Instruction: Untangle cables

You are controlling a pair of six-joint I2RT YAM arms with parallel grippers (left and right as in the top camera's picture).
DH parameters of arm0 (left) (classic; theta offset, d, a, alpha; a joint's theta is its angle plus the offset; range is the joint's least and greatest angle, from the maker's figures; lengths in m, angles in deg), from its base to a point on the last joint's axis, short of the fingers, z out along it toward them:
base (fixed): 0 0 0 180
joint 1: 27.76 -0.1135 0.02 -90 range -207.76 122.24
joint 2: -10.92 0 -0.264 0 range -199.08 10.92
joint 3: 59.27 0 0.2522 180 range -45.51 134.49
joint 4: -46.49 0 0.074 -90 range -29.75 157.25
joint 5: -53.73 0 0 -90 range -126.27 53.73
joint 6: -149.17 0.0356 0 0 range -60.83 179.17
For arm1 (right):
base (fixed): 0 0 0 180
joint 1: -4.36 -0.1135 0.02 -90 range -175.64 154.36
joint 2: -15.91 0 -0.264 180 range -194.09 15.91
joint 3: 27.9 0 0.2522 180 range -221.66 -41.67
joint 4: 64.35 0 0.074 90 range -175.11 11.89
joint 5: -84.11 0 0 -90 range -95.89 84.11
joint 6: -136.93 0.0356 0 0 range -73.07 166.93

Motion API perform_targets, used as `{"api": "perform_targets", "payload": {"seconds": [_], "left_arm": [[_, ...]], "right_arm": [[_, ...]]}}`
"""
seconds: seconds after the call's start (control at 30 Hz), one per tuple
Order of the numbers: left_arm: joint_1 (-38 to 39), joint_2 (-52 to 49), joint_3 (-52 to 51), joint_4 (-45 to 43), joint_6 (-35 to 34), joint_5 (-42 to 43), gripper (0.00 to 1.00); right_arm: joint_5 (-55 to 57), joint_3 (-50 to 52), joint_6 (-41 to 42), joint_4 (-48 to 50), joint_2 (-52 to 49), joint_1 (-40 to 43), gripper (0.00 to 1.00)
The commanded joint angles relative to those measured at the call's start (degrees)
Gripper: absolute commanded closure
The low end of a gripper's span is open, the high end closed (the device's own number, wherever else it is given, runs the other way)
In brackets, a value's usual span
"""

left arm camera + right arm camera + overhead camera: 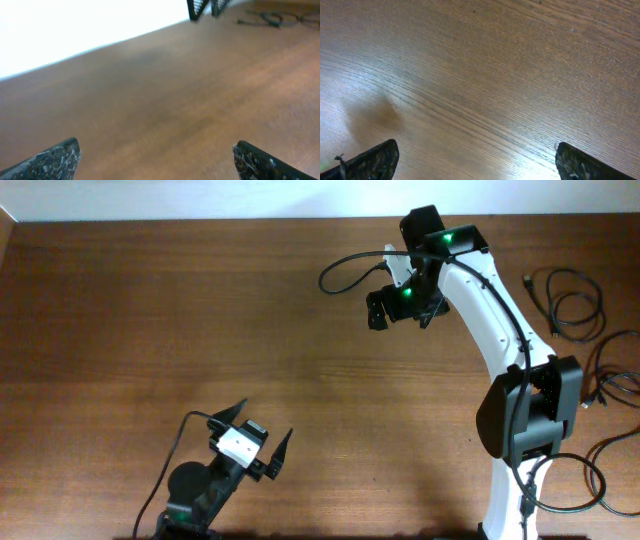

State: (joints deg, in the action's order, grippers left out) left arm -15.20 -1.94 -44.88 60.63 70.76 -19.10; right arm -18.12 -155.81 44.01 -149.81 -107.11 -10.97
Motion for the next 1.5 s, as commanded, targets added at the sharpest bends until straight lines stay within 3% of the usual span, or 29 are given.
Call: {"api": "perform_targets", "payload": {"seconds": [0.0, 0.53, 1.47], "left_arm": [[-2.7, 2.6, -0.1, -1.2, 0.9, 0.6, 0.01], [-13.8, 12.6, -0.1, 3.1, 1.0, -0.5, 0.01], [-14.2, 12.6, -0.1, 3.1, 0.9, -1.6, 0.01]], "right_arm": [[0.3, 0.5, 0.4, 0.0, -0.2, 0.0, 0.01], [0.3, 0.5, 0.4, 0.0, -0.2, 0.0, 0.01], [0.3, 0.5, 0.4, 0.0, -0.2, 0.0, 0.01]]}}
